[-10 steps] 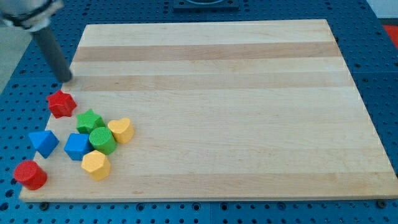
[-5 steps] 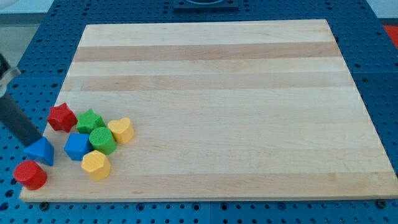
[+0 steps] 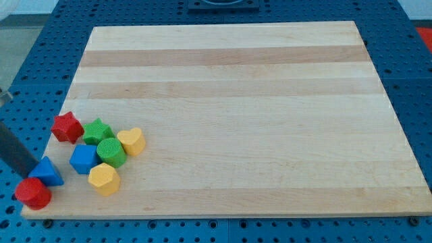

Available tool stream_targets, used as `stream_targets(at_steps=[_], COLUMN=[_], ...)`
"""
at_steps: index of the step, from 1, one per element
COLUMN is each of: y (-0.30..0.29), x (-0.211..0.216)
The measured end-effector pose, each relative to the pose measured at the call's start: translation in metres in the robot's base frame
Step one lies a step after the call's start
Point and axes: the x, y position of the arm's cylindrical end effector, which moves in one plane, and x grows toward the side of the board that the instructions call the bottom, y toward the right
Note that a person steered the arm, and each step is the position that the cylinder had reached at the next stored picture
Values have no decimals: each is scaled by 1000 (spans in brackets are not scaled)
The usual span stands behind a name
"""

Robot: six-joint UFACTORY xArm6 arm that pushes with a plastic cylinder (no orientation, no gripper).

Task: Push the blue triangle close to red circle

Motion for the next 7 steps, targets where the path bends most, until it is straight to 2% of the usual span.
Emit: stream_targets(at_steps=[1,2,3,4,5,6,7], y=[0,0,-1,7,63,199,335], x=[-6,-57,-79,-164,-236,-244,-202])
